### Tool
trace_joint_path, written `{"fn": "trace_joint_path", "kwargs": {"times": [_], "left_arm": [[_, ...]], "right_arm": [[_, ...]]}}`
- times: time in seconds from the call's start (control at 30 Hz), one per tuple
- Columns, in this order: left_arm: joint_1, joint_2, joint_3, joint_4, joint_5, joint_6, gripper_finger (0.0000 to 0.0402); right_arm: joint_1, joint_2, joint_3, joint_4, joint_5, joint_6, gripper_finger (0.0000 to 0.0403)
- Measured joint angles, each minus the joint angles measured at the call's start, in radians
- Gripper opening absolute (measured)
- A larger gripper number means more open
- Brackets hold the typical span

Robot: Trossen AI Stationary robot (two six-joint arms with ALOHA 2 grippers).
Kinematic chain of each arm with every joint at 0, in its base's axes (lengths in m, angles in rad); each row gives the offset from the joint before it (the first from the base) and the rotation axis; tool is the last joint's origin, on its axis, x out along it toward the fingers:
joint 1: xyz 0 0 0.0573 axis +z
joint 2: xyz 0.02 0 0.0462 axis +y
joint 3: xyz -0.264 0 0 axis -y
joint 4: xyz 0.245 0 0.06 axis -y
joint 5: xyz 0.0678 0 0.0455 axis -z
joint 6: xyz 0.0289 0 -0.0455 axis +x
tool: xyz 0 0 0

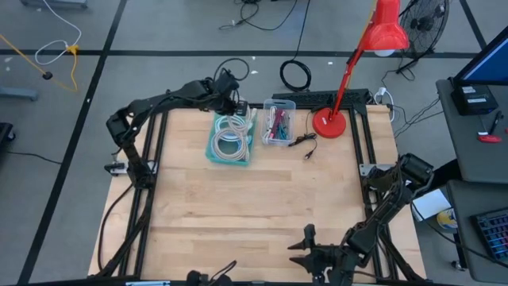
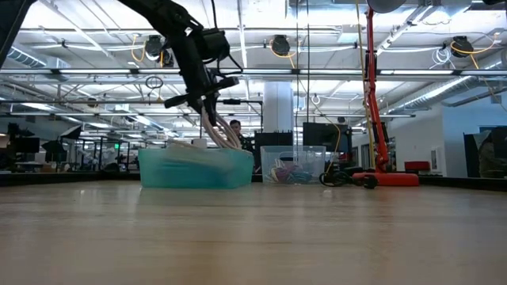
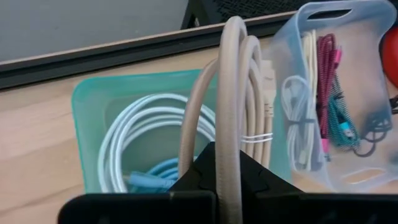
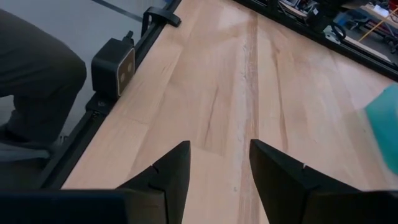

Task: Pick and place items into bin
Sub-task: Put the light brown HDMI cable into the green bin

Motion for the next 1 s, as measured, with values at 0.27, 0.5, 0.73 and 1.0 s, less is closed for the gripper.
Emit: {"fn": "trace_joint_path", "kwargs": {"times": [0.27,0.5,0.73,1.0], "left_arm": [[-0.015,0.0,0.0,-0.05,0.021,0.004,0.0006],[-0.038,0.0,0.0,-0.127,0.02,0.009,0.0006],[-0.075,-0.024,-0.001,-0.141,-0.045,-0.001,0.0006],[-0.073,-0.032,-0.007,-0.148,-0.015,-0.007,0.0006]], "right_arm": [[0.001,0.0,0.0,0.002,0.0,0.0,0.0155],[0.001,0.0,0.0,-0.002,0.0,-0.003,0.0155],[0.001,0.0,0.0,-0.005,0.002,-0.003,0.0155],[0.001,0.0,0.0,-0.005,0.003,-0.003,0.0155]]}}
